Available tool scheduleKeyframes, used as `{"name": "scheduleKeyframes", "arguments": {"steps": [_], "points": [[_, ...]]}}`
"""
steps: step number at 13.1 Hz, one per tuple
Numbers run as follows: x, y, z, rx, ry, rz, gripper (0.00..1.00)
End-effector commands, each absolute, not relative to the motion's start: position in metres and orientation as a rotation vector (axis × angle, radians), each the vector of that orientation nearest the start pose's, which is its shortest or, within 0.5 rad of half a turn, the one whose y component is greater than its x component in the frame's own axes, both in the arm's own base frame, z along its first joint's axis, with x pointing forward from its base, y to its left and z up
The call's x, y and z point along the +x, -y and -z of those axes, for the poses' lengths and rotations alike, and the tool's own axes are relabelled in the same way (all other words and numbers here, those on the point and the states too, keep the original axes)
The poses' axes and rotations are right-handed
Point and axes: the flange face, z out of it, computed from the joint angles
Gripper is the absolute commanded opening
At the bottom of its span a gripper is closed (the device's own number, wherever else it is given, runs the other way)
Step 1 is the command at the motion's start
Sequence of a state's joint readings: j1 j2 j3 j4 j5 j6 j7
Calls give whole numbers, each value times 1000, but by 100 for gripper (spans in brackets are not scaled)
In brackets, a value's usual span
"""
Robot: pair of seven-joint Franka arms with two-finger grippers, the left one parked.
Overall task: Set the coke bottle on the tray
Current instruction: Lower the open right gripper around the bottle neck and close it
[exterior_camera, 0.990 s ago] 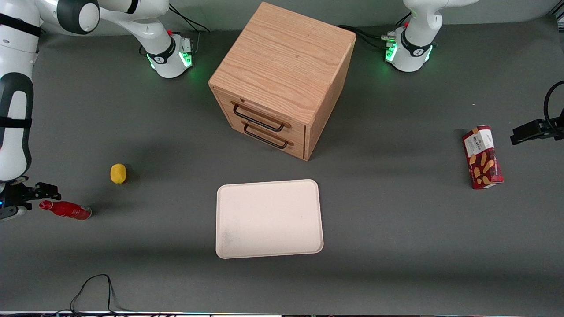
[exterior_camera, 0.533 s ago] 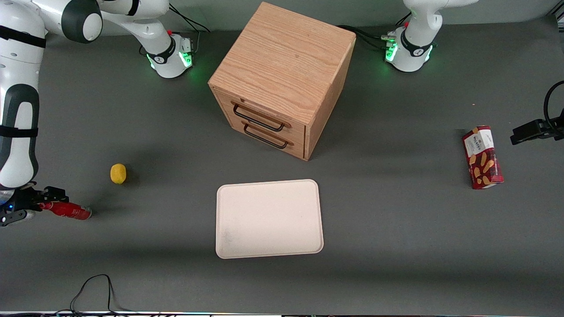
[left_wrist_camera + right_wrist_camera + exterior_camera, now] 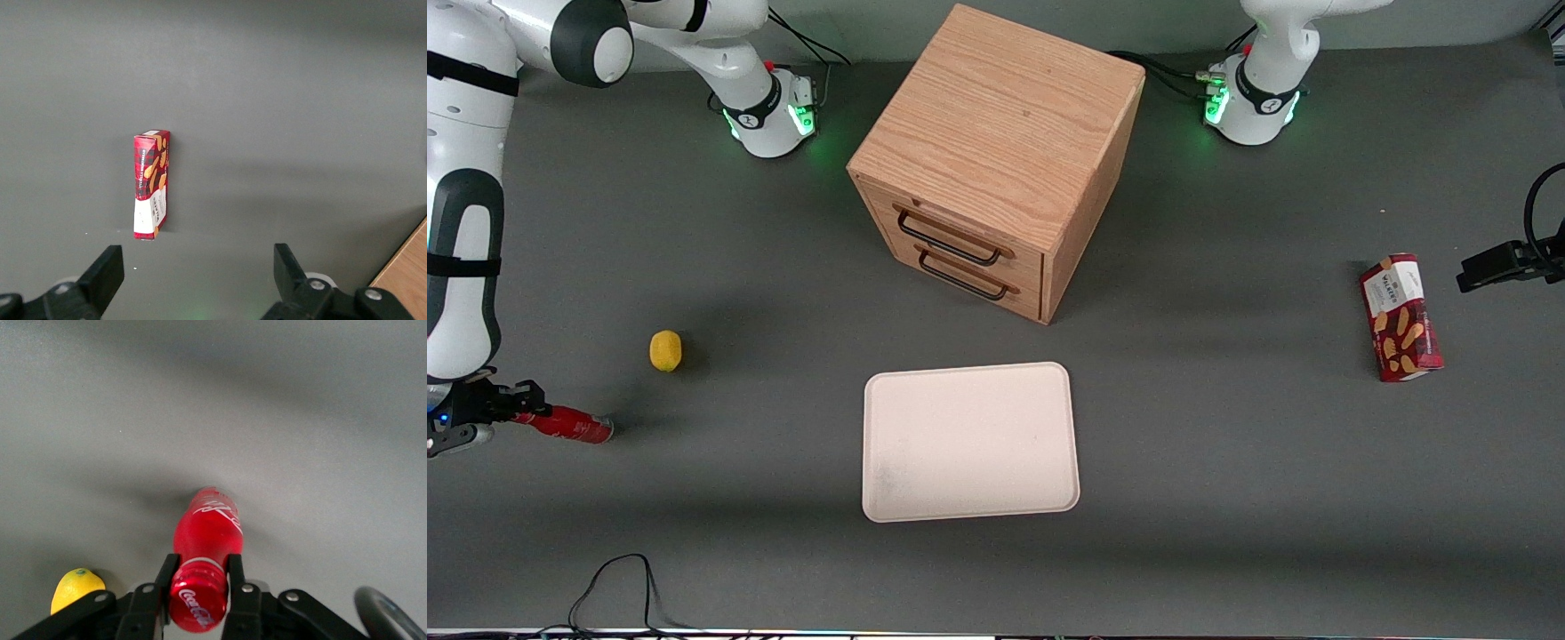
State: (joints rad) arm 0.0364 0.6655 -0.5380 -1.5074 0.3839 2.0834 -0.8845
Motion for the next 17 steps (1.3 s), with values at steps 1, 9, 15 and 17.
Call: {"name": "scheduleKeyframes", "arguments": {"steps": [1, 9, 15, 17], "points": [[662, 267, -329, -3105, 497, 73, 7], [687, 213, -424, -3095, 379, -16, 6], [701, 64, -519, -3095, 131, -194, 8], [699, 1, -551, -3109, 111, -155, 8]]}}
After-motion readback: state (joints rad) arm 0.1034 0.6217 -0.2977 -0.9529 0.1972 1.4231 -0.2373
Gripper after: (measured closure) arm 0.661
